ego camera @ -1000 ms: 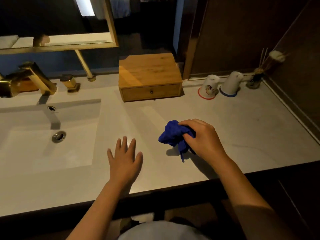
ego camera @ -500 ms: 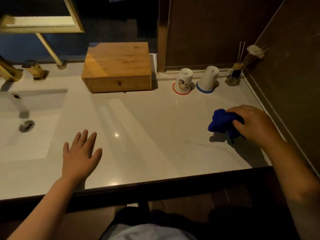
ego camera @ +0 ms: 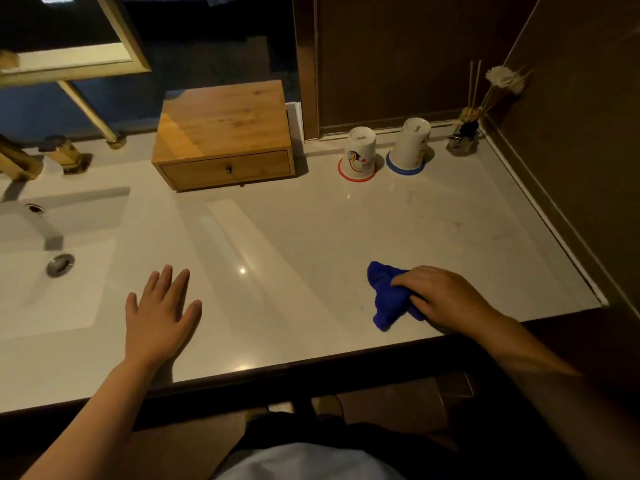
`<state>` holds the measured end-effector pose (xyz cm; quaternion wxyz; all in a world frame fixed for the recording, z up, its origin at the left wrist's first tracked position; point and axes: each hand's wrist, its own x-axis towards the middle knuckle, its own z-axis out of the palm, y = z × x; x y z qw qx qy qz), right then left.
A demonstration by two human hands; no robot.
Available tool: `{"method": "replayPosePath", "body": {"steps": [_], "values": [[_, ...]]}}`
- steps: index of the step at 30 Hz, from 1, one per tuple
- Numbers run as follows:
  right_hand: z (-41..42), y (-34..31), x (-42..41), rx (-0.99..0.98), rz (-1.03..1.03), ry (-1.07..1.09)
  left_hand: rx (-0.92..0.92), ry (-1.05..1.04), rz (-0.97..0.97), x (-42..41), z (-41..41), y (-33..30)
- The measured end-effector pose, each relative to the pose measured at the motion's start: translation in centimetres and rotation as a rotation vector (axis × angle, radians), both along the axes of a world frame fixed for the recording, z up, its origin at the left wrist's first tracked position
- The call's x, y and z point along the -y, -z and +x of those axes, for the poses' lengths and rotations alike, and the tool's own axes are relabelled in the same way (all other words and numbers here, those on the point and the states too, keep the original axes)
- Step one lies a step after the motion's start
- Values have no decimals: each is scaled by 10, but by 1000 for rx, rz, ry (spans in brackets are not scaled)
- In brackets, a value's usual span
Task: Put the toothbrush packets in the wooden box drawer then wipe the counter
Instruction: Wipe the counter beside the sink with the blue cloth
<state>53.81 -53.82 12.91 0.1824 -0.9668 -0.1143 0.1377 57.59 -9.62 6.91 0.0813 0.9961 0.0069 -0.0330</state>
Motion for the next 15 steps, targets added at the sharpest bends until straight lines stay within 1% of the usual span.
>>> {"method": "replayPosePath", "body": {"steps": [2, 4, 7, 9, 11, 12, 14, 15], "values": [[2, 2, 1, 7, 28, 13, -1, -5, -3, 0, 1, 0], [5, 1, 6, -18, 1, -8, -4, -4, -3, 0, 1, 0], [9, 3, 14, -77, -223, -201, -5, -5, -1, 0, 0, 1], [10, -1, 17, -155, -330, -263, -4, -5, -4, 0, 0, 1], [9, -6, 14, -243, -302, -195, -1, -4, -7, 0, 1, 0], [7, -7, 9, -239, -235, -115, 2, -5, -7, 0, 1, 0], [1, -2, -6, -87, -85, 93, 2, -8, -10, -1, 1, 1], [-3, 4, -14, 6, -76, 165, 2, -10, -13, 0, 1, 1]]}}
